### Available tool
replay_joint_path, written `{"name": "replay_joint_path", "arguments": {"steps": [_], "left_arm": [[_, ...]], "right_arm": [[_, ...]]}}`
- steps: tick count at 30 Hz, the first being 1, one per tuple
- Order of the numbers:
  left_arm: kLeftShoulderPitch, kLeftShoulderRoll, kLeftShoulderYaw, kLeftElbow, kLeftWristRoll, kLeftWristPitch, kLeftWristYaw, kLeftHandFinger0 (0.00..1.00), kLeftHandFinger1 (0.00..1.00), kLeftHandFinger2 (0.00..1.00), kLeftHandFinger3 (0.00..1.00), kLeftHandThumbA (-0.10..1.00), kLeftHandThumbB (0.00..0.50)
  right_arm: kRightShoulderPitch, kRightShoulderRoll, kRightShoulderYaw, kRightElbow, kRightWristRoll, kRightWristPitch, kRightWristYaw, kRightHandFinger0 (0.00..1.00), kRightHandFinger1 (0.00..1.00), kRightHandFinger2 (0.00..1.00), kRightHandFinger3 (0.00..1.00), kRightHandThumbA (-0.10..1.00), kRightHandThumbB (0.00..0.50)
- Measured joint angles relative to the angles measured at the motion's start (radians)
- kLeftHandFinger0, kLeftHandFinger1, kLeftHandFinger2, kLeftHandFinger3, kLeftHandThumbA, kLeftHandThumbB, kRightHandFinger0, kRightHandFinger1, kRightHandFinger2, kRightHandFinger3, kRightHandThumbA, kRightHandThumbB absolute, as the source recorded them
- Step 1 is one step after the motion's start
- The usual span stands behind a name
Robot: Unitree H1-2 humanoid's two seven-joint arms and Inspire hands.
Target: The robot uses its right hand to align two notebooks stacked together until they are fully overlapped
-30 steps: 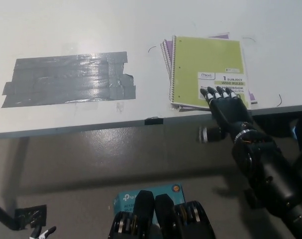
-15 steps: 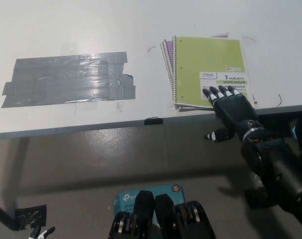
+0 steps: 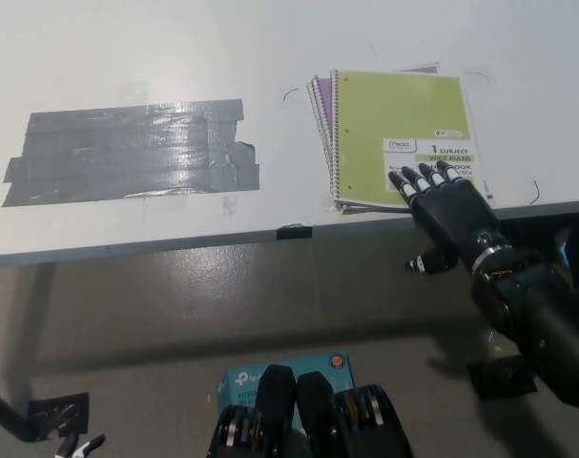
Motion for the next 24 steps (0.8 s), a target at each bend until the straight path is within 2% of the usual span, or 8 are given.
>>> {"name": "replay_joint_path", "arguments": {"steps": [3,7,8,15,16,19,23,24], "left_arm": [[0.0,0.0,0.0,0.0,0.0,0.0,0.0,0.36,0.52,0.57,1.0,1.0,0.5],[0.0,0.0,0.0,0.0,0.0,0.001,0.0,0.39,0.55,0.56,1.0,1.0,0.5],[0.0,0.0,0.0,0.0,0.0,0.001,0.0,0.44,0.57,0.56,1.0,1.0,0.5],[0.002,0.001,0.0,0.0,0.0,0.001,-0.002,0.45,0.56,0.57,1.0,1.0,0.5],[0.002,0.001,0.0,0.0,0.0,0.001,-0.003,0.49,0.56,0.56,1.0,1.0,0.5],[0.003,0.002,0.001,0.0,0.0,0.001,-0.005,0.49,0.58,0.57,1.0,1.0,0.5],[0.004,0.002,0.001,0.0,0.0,0.001,-0.009,0.56,0.61,0.59,1.0,1.0,0.5],[0.004,0.002,0.001,0.0,0.0,0.001,-0.01,0.54,0.6,0.59,1.0,1.0,0.5]], "right_arm": [[0.0,-0.008,0.012,-0.001,-0.005,-0.009,-0.008,1.0,1.0,1.0,1.0,1.0,0.375],[0.0,-0.023,0.026,-0.002,-0.013,-0.032,-0.023,1.0,1.0,1.0,1.0,1.0,0.386],[0.0,-0.026,0.029,-0.002,-0.014,-0.038,-0.027,1.0,1.0,1.0,1.0,1.0,0.377],[0.019,-0.046,0.033,-0.015,-0.017,-0.061,-0.05,1.0,1.0,1.0,1.0,1.0,0.377],[0.02,-0.047,0.033,-0.015,-0.017,-0.063,-0.053,1.0,1.0,1.0,1.0,1.0,0.386],[0.02,-0.05,0.033,-0.014,-0.017,-0.071,-0.059,1.0,1.0,1.0,1.0,1.0,0.368],[0.02,-0.052,0.033,-0.015,-0.019,-0.076,-0.06,1.0,1.0,1.0,1.0,1.0,0.379],[0.02,-0.054,0.035,-0.016,-0.021,-0.077,-0.06,1.0,1.0,1.0,1.0,1.0,0.381]]}}
